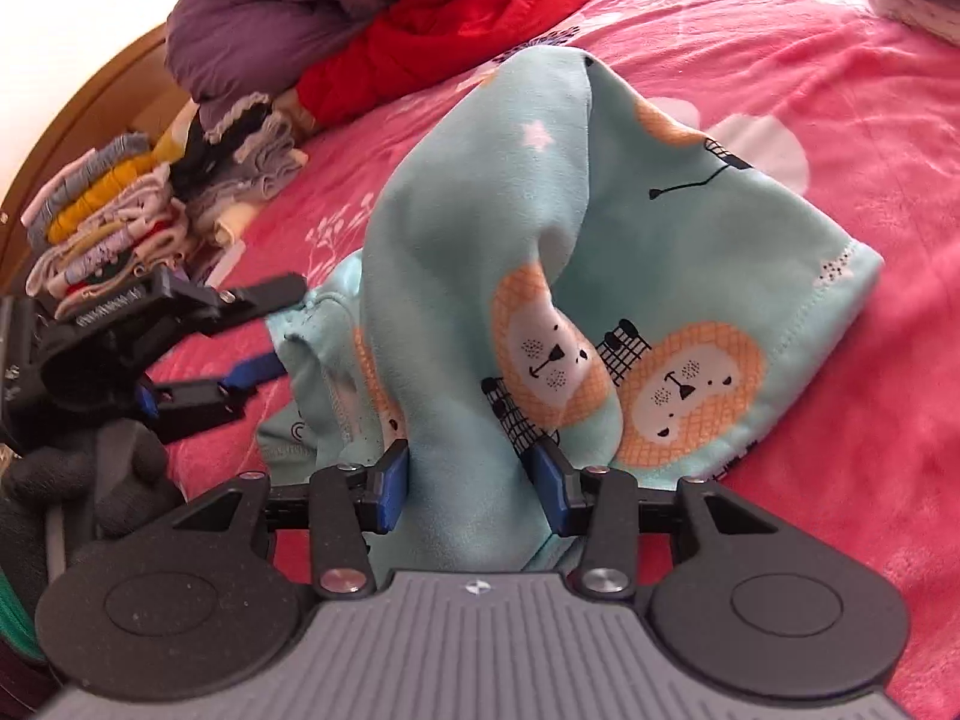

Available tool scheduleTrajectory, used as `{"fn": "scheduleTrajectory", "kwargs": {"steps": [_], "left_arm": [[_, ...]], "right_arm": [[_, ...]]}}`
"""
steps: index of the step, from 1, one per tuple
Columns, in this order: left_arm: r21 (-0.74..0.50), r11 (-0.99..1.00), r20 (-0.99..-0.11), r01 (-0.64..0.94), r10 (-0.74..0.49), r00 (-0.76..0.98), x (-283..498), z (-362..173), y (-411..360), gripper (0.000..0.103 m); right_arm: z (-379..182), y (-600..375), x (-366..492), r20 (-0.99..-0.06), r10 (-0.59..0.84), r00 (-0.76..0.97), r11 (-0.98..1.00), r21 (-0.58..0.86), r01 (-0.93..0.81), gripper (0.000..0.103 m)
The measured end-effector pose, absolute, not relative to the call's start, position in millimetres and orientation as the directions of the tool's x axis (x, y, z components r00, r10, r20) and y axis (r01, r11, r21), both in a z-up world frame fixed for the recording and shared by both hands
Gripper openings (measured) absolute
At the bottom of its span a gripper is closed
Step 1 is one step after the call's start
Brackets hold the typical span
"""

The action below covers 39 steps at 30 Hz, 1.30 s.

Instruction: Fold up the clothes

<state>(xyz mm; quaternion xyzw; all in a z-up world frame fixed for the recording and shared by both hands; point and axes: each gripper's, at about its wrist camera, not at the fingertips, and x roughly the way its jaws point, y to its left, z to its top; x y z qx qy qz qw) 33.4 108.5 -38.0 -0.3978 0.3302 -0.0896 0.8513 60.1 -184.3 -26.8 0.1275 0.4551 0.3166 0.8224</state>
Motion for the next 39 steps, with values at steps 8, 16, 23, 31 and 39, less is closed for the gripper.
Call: {"fn": "scheduleTrajectory", "kwargs": {"steps": [8,16,23,31,39], "left_arm": [[-0.579,0.811,-0.438,0.086,-0.398,0.806,36.4,-16.3,75.1,0.006],[-0.164,0.926,-0.332,0.340,-0.376,0.865,7.2,30.7,8.6,0.004],[0.213,0.803,-0.327,0.556,-0.478,0.815,-12.7,26.7,-83.3,0.004],[0.398,0.554,-0.466,0.732,-0.565,0.681,-32.0,-22.9,-161.2,0.017],[0.172,0.613,-0.533,0.771,-0.600,0.596,-30.2,0.8,-105.0,0.051]], "right_arm": [[-25.7,-192.5,46.9,-0.660,0.623,0.420,0.779,0.476,-0.408,0.044],[-30.6,-228.6,22.5,-0.560,0.682,0.470,0.728,0.582,-0.363,0.045],[8.8,-325.2,10.1,-0.255,0.683,0.685,0.574,0.767,-0.287,0.057],[6.7,-363.0,-5.5,-0.253,0.609,0.752,0.635,0.723,-0.272,0.071],[10.8,-354.6,-4.8,-0.297,0.575,0.762,0.721,0.624,-0.300,0.076]]}}
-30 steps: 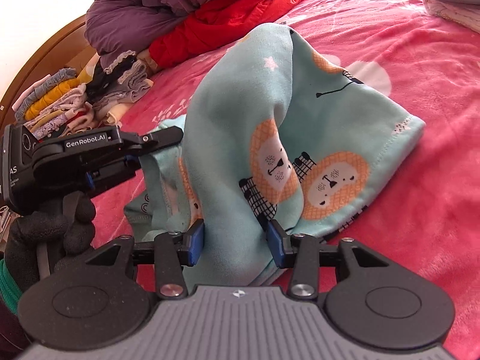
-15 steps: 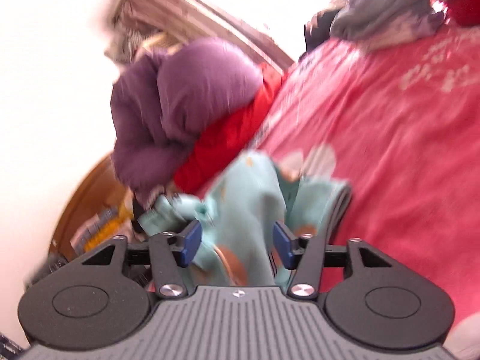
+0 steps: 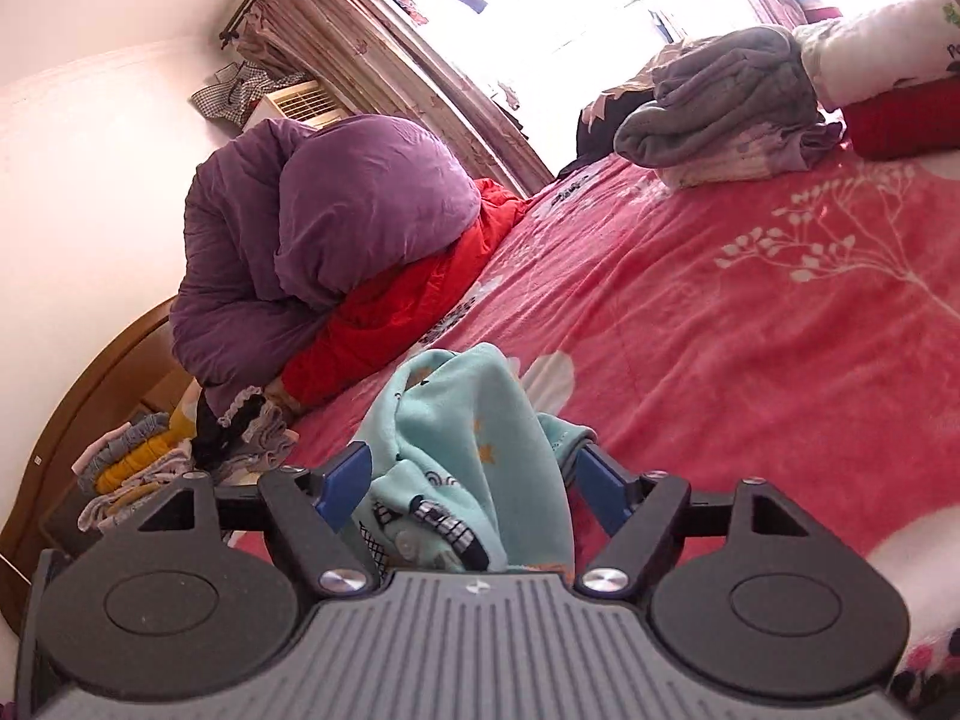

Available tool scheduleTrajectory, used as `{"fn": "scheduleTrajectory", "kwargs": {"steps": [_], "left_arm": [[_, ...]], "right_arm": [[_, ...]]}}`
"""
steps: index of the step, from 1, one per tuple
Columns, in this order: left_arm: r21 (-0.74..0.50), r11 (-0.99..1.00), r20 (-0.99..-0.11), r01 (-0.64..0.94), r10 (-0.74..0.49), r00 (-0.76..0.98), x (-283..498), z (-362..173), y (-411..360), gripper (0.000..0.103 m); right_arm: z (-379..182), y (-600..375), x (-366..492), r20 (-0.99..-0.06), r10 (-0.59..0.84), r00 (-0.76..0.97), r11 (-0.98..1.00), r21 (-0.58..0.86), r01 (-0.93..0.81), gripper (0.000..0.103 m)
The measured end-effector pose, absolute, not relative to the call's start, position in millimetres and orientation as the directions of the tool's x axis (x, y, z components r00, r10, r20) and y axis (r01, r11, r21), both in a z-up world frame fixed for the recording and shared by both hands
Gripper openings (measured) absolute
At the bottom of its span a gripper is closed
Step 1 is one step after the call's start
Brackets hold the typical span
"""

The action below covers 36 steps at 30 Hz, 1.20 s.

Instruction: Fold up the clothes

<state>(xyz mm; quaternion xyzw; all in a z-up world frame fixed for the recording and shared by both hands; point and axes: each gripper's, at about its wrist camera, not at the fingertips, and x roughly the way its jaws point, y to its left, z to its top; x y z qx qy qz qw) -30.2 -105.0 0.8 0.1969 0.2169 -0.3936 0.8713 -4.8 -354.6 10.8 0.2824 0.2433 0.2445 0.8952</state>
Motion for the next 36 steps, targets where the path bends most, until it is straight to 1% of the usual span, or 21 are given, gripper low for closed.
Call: {"fn": "scheduleTrajectory", "kwargs": {"steps": [5,8,11,12,13,14,16,19,22,24,25,27,28,29,31,33,34,36], "left_arm": [[-0.005,0.703,-0.529,0.711,-0.605,0.595,-21.9,17.3,-55.5,0.050],[-0.125,0.768,-0.536,0.628,-0.585,0.608,-9.4,13.8,-35.6,0.048],[-0.282,0.785,-0.569,0.552,-0.600,0.562,1.9,2.6,-23.8,0.048],[-0.324,0.785,-0.573,0.528,-0.607,0.551,5.1,-2.7,-22.7,0.048],[-0.369,0.778,-0.573,0.509,-0.621,0.534,5.5,-7.6,-22.3,0.048],[-0.410,0.764,-0.569,0.498,-0.641,0.516,4.8,-11.1,-23.1,0.048],[-0.450,0.755,-0.561,0.477,-0.655,0.507,5.8,-15.9,-27.3,0.048],[-0.541,0.744,-0.546,0.392,-0.665,0.510,13.8,-26.4,-25.7,0.049],[-0.640,0.721,-0.522,0.268,-0.663,0.537,25.4,-36.9,-15.7,0.049],[-0.704,0.685,-0.496,0.190,-0.665,0.559,30.5,-42.2,-4.5,0.049],[-0.717,0.680,-0.492,0.157,-0.652,0.578,32.1,-43.8,0.8,0.049],[-0.708,0.696,-0.493,0.120,-0.608,0.622,31.9,-41.9,8.3,0.046],[-0.703,0.704,-0.493,0.104,-0.588,0.642,30.8,-39.3,13.2,0.042],[-0.695,0.714,-0.496,0.087,-0.564,0.661,30.2,-36.6,17.8,0.042],[-0.685,0.726,-0.503,0.055,-0.527,0.685,31.3,-34.7,26.3,0.042],[-0.695,0.719,-0.507,0.032,-0.520,0.687,31.2,-33.6,34.4,0.042],[-0.704,0.709,-0.504,0.039,-0.538,0.676,29.1,-32.7,38.8,0.042],[-0.716,0.691,-0.485,0.096,-0.592,0.643,25.2,-28.9,38.0,0.046]], "right_arm": [[27.5,-317.6,-6.0,-0.299,0.598,0.744,0.760,0.507,-0.407,0.077],[38.4,-285.1,1.2,-0.358,0.566,0.743,0.815,0.384,-0.435,0.077],[40.2,-264.3,16.2,-0.407,0.543,0.734,0.837,0.332,-0.435,0.073],[40.8,-257.4,21.2,-0.423,0.535,0.731,0.843,0.314,-0.436,0.062],[41.4,-250.5,26.2,-0.439,0.527,0.728,0.850,0.296,-0.436,0.043],[39.3,-248.1,32.0,-0.449,0.527,0.721,0.849,0.301,-0.433,0.035],[31.1,-257.5,38.7,-0.436,0.544,0.717,0.834,0.380,-0.401,0.030],[20.1,-291.0,39.8,-0.380,0.544,0.748,0.788,0.538,-0.300,0.028],[6.7,-330.5,36.6,-0.332,0.501,0.799,0.727,0.662,-0.181,0.026],[-3.0,-357.5,27.7,-0.334,0.430,0.839,0.702,0.708,-0.078,0.026],[-8.1,-370.9,22.9,-0.339,0.392,0.856,0.685,0.728,-0.026,0.026],[-26.0,-397.4,17.7,-0.370,0.305,0.877,0.635,0.766,0.102,0.026],[-35.1,-409.3,14.7,-0.391,0.269,0.880,0.599,0.784,0.165,0.026],[-42.8,-418.4,11.9,-0.411,0.248,0.877,0.558,0.801,0.217,0.026],[-50.4,-422.8,12.3,-0.447,0.229,0.865,0.540,0.798,0.269,0.027],[-47.3,-412.6,15.8,-0.479,0.226,0.849,0.600,0.754,0.266,0.029],[-46.2,-407.4,17.3,-0.485,0.236,0.842,0.622,0.741,0.253,0.032],[-40.2,-399.6,17.2,-0.471,0.244,0.848,0.663,0.719,0.208,0.037]]}}
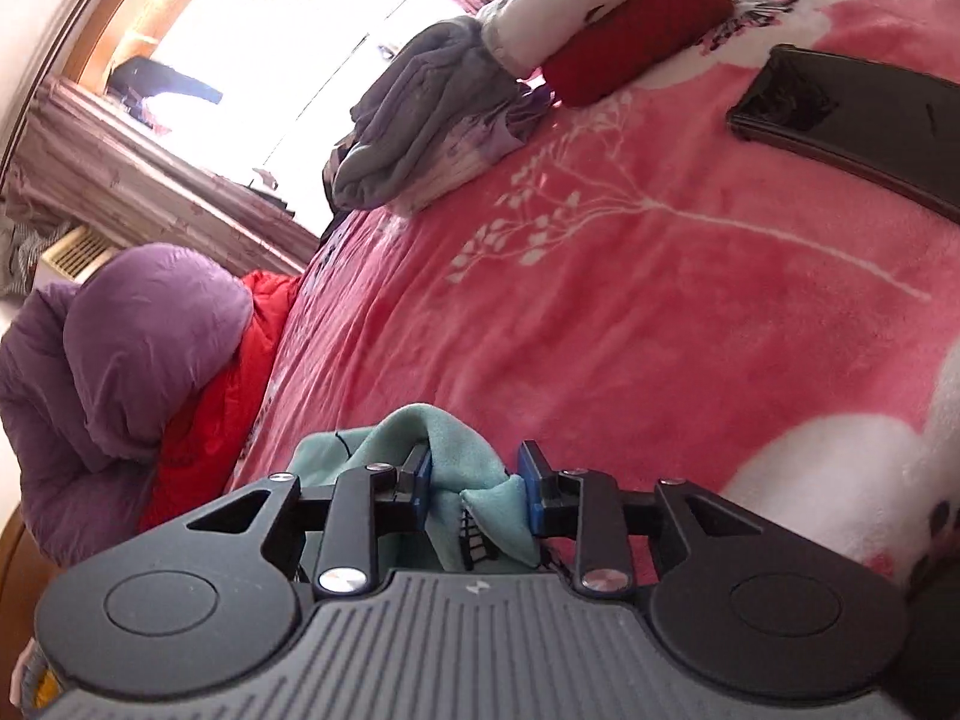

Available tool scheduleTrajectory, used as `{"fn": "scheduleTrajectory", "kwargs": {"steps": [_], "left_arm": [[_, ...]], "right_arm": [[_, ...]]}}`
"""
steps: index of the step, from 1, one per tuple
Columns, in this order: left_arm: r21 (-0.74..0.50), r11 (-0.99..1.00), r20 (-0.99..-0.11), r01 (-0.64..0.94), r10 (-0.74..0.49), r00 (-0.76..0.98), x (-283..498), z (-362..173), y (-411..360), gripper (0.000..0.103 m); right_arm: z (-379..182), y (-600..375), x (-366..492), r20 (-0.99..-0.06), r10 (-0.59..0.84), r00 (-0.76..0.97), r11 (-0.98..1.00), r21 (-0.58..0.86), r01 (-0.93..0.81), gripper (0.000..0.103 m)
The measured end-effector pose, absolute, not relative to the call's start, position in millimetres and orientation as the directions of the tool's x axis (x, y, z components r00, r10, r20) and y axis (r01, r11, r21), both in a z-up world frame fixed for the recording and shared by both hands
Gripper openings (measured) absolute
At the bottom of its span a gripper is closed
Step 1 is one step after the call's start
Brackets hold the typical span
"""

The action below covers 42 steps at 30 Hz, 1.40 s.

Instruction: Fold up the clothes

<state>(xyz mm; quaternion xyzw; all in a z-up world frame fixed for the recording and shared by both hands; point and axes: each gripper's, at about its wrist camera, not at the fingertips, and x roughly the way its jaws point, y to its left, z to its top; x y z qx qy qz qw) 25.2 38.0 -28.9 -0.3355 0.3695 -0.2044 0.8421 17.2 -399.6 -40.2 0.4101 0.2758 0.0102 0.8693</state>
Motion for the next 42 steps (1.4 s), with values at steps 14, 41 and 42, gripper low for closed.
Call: {"fn": "scheduleTrajectory", "kwargs": {"steps": [14,41,42], "left_arm": [[-0.569,0.793,-0.585,0.218,-0.576,0.571,29.5,-43.0,-44.6,0.061],[-0.541,0.839,-0.420,-0.059,-0.208,0.884,31.1,26.4,91.5,0.055],[-0.540,0.839,-0.403,-0.062,-0.194,0.894,29.0,31.5,94.2,0.055]], "right_arm": [[-35.3,-372.1,35.1,-0.532,0.276,0.801,0.812,0.575,0.102,0.055],[-47.6,-308.4,6.8,-0.448,0.642,0.622,0.599,0.799,-0.043,0.056],[-39.1,-312.6,2.5,-0.437,0.612,0.659,0.621,0.782,-0.057,0.069]]}}
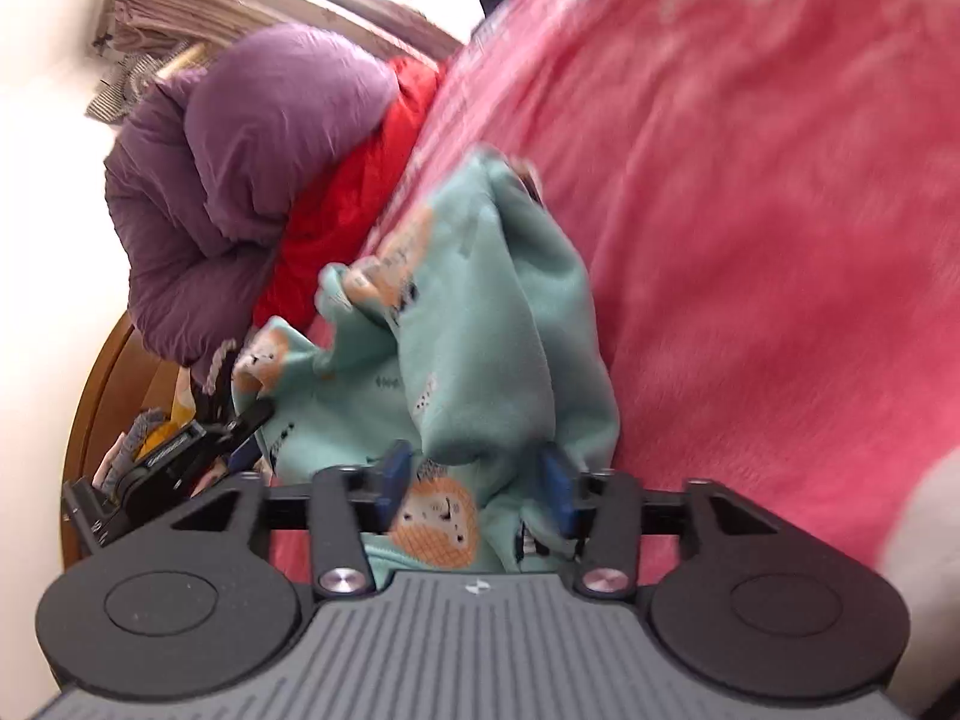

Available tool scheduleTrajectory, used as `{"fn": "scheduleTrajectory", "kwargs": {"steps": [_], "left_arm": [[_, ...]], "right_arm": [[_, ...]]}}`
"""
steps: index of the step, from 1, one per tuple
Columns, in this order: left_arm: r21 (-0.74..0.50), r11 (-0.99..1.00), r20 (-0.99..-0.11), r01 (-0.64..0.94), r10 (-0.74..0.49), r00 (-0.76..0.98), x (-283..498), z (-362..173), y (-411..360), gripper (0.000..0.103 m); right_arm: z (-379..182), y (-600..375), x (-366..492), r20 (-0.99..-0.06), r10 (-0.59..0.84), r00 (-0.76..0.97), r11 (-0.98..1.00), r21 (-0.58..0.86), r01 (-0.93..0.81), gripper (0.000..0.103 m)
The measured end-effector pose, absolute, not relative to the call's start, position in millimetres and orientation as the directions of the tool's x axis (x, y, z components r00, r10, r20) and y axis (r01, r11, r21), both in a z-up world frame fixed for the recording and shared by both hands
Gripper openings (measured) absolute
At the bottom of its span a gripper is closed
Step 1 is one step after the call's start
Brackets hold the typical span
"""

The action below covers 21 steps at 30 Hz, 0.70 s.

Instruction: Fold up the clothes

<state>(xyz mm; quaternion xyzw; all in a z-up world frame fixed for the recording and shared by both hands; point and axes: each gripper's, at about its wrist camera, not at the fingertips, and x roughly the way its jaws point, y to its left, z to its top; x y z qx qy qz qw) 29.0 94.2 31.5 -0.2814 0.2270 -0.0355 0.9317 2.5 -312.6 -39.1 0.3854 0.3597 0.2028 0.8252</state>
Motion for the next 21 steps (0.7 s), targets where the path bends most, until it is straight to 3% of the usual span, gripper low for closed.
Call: {"fn": "scheduleTrajectory", "kwargs": {"steps": [5,14,21], "left_arm": [[-0.566,0.822,-0.387,-0.071,-0.188,0.903,35.5,36.6,111.9,0.058],[-0.672,0.728,-0.421,-0.132,-0.230,0.877,70.7,10.3,150.6,0.060],[-0.714,0.683,-0.472,-0.154,-0.307,0.826,97.3,-16.6,147.9,0.060]], "right_arm": [[-11.8,-316.9,-0.3,-0.401,0.521,0.753,0.715,0.687,-0.129,0.072],[12.7,-305.5,49.9,-0.429,0.432,0.793,0.821,0.550,-0.150,0.076],[14.8,-283.4,105.5,-0.524,0.429,0.735,0.864,0.476,-0.165,0.081]]}}
